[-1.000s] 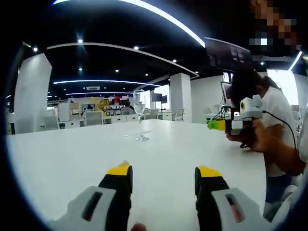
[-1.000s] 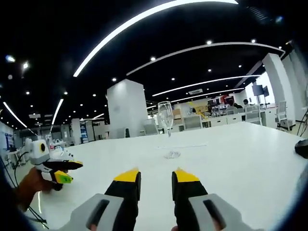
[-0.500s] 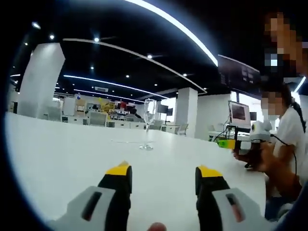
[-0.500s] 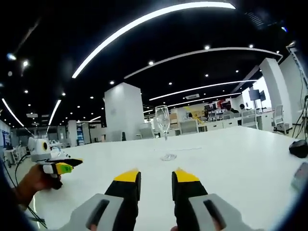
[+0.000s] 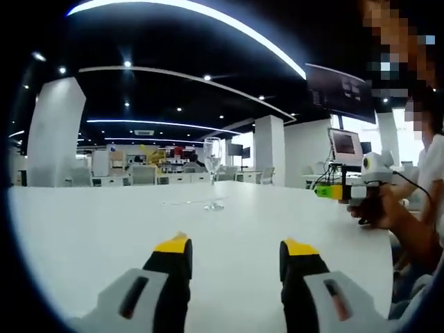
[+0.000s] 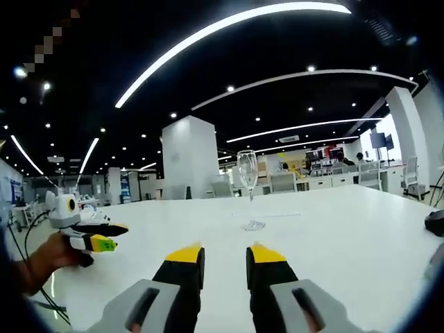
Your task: Stand the stemmed glass upright on the table place it in front of you
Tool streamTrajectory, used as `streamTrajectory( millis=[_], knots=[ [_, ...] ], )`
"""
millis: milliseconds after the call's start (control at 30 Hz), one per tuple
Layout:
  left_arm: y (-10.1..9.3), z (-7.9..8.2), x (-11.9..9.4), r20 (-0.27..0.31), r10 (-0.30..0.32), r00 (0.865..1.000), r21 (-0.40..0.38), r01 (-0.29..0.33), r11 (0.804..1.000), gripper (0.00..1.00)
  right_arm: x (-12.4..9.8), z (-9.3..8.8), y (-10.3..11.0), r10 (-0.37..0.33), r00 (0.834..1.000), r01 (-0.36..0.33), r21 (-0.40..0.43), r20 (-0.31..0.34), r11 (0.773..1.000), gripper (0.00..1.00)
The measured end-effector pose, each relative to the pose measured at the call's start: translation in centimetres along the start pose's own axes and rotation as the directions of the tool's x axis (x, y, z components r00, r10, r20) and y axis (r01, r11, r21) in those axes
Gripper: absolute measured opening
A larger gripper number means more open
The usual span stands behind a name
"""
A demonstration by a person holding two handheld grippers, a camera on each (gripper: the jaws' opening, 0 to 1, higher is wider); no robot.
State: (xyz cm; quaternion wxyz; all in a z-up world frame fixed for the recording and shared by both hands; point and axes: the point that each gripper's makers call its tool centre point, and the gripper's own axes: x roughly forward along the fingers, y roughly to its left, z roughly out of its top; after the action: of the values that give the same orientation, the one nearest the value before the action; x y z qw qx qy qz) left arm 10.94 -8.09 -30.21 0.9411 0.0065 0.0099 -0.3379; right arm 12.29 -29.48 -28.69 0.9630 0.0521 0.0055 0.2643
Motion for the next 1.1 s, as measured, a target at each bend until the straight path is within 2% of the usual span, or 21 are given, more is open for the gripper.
streamTrajectory(
  millis=[333, 633, 733, 833, 867, 900, 1100],
  knots=[
    [0.1, -0.7, 0.1, -0.038, -0.006, 0.999, -0.014, 0.005, 1.0, 0.51, -0.2, -0.1, -1.1, -0.031, 1.0, 0.031, 0.042, 0.004, 0.999, 0.27],
    [-0.8, -1.5, 0.4, -0.089, -0.039, 0.995, 0.027, 0.041, 0.999, 0.51, 0.4, 0.0, -0.4, 0.016, 1.0, -0.016, 0.063, 0.005, 0.998, 0.26],
    [-0.6, -1.3, 0.4, -0.078, -0.037, 0.996, 0.021, 0.039, 0.999, 0.51, 0.6, -0.1, 0.0, 0.032, 0.999, -0.032, 0.058, 0.0, 0.998, 0.25],
    [-0.5, -1.1, 0.3, -0.07, -0.039, 0.997, 0.015, 0.04, 0.999, 0.51, 0.5, 0.2, 0.8, 0.048, 0.999, -0.048, 0.017, 0.006, 0.999, 0.25],
    [-0.5, -0.7, 0.3, -0.045, -0.033, 0.998, 0.011, 0.034, 0.999, 0.51, 0.4, 0.3, 0.8, 0.047, 0.999, -0.047, 0.011, 0.012, 0.999, 0.25],
    [-0.4, -0.7, 0.3, -0.047, -0.033, 0.998, 0.012, 0.034, 0.999, 0.51, 0.4, 0.4, 0.7, 0.046, 0.999, -0.046, 0.009, 0.014, 0.999, 0.25],
    [-0.1, 0.2, 0.3, 0.002, -0.032, 0.999, -0.057, 0.032, 0.998, 0.54, 0.2, 0.7, 0.1, 0.046, 0.998, -0.047, 0.045, 0.034, 0.998, 0.25]
  ],
)
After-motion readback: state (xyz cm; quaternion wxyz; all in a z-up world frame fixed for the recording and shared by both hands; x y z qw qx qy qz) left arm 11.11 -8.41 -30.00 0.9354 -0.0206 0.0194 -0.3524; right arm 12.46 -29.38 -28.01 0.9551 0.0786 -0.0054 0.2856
